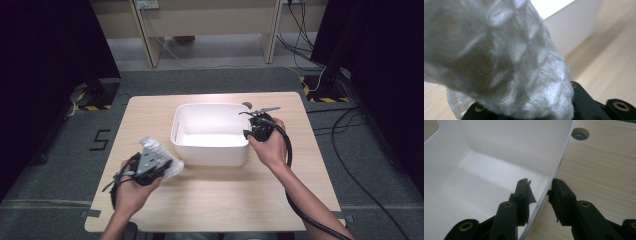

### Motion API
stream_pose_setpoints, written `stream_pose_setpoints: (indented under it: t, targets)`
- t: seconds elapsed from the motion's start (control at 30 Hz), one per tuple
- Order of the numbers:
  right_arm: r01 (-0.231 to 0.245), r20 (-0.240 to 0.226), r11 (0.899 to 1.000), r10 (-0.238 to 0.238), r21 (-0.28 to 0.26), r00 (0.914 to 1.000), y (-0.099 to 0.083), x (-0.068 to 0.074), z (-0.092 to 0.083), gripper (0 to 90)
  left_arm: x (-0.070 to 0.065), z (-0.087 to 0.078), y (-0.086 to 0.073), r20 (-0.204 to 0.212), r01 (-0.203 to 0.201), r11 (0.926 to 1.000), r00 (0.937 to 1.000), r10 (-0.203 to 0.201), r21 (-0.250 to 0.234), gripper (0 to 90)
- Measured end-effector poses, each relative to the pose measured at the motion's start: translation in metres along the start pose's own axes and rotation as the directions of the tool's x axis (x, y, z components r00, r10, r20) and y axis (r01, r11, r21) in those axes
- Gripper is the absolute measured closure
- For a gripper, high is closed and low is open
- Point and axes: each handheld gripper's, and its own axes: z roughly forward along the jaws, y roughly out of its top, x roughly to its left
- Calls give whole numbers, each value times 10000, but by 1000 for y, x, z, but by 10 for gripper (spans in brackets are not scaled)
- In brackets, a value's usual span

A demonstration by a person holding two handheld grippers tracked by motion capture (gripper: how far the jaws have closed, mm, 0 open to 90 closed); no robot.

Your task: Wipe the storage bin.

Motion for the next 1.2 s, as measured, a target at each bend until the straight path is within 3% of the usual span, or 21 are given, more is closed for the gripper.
stream_pose_setpoints:
  t: [0.1, 0.13, 0.2, 0.3, 0.33, 0.37, 0.43, 0.53, 0.57, 0.63, 0.7, 0.73, 0.77, 0.9, 1.03, 1.07, 1.2]
  targets:
    - [188, -18, 9998, -188, 74, 9998, 2, -2, 1, 707, 28, -7, -15, -760, 407, 9988, 9964, -385, 280, 797]
    - [188, -18, 9998, -188, 74, 9998, 2, -2, 1, 707, 28, -7, -15, -760, 407, 9988, 9964, -385, 280, 797]
    - [718, -210, 9974, -716, 107, 9972, 4, -4, 4, 747, 35, -2, -19, -842, 425, 9982, 9957, -388, 432, 794]
    - [1199, -521, 9925, -1185, 245, 9916, 8, -4, 7, 820, 42, 18, -24, -549, 557, 9963, 9971, -521, 657, 794]
    - [1199, -521, 9925, -1185, 245, 9916, 8, -4, 7, 820, 42, 18, -24, -549, 557, 9963, 9971, -521, 657, 794]
    - [1066, -835, 9942, -1050, 146, 9910, 12, -1, 5, 748, 41, 25, -24, -393, 564, 9959, 9978, -537, 708, 794]
    - [996, -881, 9950, -991, 10, 9912, 12, -1, 3, 711, 39, 28, -23, -308, 492, 9960, 9984, -471, 743, 794]
    - [1299, -764, 9905, -1331, -455, 9882, 13, 2, -16, 671, 33, 32, -22, -9, 268, 9963, 9996, -268, 811, 792]
    - [1233, -737, 9899, -1284, -698, 9890, 12, 0, -30, 667, 30, 34, -22, 83, 145, 9963, 9998, -153, 851, 790]
    - [1176, -704, 9905, -1226, -716, 9900, 10, 0, -35, 672, 28, 34, -22, 94, 53, 9961, 9999, -61, 877, 789]
    - [999, -723, 9929, -1045, -643, 9919, -1, -8, -53, 707, 27, 33, -23, 115, -25, 9958, 9999, 15, 917, 789]
    - [999, -723, 9929, -1045, -643, 9919, -1, -8, -53, 707, 26, 34, -23, 155, -240, 9962, 9996, 228, 842, 789]
    - [812, -787, 9957, -845, -434, 9933, -12, -12, -59, 726, 25, 34, -23, 207, -342, 9959, 9993, 326, 841, 789]
    - [897, -985, 9959, -903, -98, 9910, -27, -12, -62, 746, 18, 32, -23, 397, -440, 9948, 9984, 405, 914, 789]
    - [1244, -1560, 9918, -1183, 302, 9806, -42, -1, -61, 759, 13, 30, -24, 420, -550, 9943, 9978, 513, 916, 789]
    - [1501, -1884, 9879, -1401, 399, 9720, -46, 7, -58, 762, 13, 30, -24, 470, -562, 9940, 9975, 520, 936, 790]
    - [1845, -2148, 9811, -1682, 584, 9621, -50, 20, -48, 762, 10, 30, -25, 540, -712, 9926, 9963, 662, 982, 791]
